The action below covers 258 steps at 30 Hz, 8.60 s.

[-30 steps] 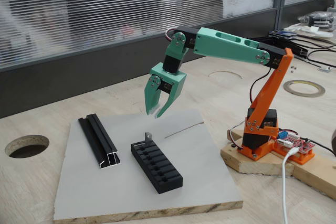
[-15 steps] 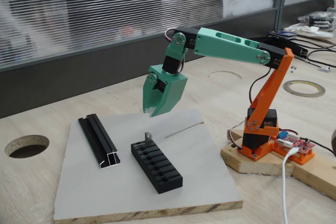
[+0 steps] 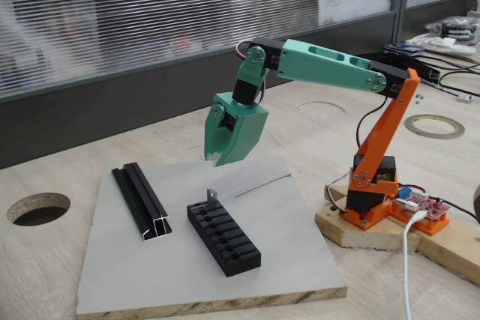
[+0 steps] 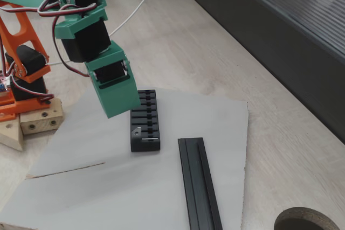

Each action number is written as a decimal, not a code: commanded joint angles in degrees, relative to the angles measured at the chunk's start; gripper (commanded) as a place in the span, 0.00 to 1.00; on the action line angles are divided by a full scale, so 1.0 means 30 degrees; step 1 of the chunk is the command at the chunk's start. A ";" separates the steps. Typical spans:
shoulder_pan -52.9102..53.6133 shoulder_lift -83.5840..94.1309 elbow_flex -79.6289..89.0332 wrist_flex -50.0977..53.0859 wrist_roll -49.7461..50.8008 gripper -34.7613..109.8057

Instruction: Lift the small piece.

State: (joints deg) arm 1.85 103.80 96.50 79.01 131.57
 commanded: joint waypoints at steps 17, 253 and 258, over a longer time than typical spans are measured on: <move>0.0029 -0.0029 -0.0029 0.0059 0.1904 0.35; -0.2197 -0.6504 -0.2637 -0.3340 0.5303 0.25; -0.0645 -0.6562 -0.6885 -0.3252 0.5303 0.25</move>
State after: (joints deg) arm -2.02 81.65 83.50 68.73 146.60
